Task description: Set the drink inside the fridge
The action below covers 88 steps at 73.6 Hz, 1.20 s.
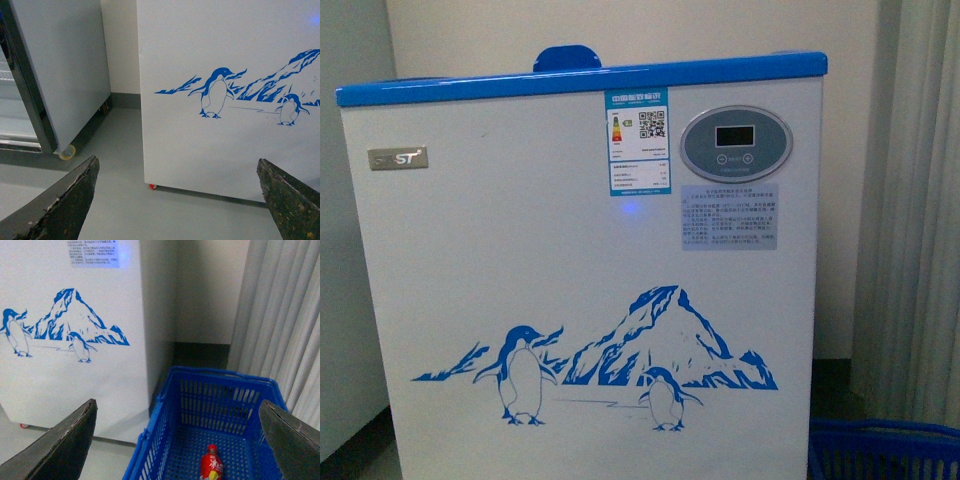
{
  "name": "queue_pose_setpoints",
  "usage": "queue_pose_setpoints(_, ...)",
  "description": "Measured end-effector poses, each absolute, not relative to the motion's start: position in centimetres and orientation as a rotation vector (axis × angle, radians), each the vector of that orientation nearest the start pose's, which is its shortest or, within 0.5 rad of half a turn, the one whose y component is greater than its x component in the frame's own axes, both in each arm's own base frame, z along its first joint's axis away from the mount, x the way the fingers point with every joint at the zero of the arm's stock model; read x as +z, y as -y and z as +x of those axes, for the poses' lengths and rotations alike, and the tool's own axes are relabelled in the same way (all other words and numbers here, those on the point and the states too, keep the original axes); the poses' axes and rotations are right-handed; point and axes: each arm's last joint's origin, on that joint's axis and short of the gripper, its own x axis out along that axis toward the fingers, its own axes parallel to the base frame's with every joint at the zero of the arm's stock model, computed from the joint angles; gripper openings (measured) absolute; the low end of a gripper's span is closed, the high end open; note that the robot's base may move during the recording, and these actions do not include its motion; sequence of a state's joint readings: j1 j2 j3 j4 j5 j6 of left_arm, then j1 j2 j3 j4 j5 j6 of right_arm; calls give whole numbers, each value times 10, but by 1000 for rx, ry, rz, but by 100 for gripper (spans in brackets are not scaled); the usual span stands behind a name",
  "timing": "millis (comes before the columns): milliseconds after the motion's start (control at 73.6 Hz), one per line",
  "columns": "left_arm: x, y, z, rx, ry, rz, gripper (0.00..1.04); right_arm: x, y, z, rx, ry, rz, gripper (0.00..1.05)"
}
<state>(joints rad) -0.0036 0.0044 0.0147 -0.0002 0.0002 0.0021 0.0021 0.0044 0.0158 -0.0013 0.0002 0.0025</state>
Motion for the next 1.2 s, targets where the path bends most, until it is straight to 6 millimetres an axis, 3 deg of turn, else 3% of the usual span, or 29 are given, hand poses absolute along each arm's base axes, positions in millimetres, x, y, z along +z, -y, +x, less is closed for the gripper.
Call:
queue_pose_setpoints(476, 168, 0, 97, -4, 9, 2, 97, 168, 0, 97, 1, 6, 3, 97)
queue_pose_setpoints(598, 168, 0, 97, -4, 10, 2, 97, 165, 9, 102, -315, -469, 135, 97)
queue_pose_setpoints(707, 168, 0, 97, -3, 10, 2, 97, 144, 27, 126, -403, -687, 245, 97)
queue_pose_setpoints(884, 168, 0, 97, -4, 10, 2, 97, 112, 59, 176, -474, -776, 268, 97)
queue_pose_setpoints(1047, 168, 0, 97, -4, 10, 2, 97, 46, 73, 212, -456, -899, 226, 97)
queue_pose_setpoints(1196, 168, 0, 97, -4, 10, 2, 97, -4, 79, 231, -442, -972, 216, 97)
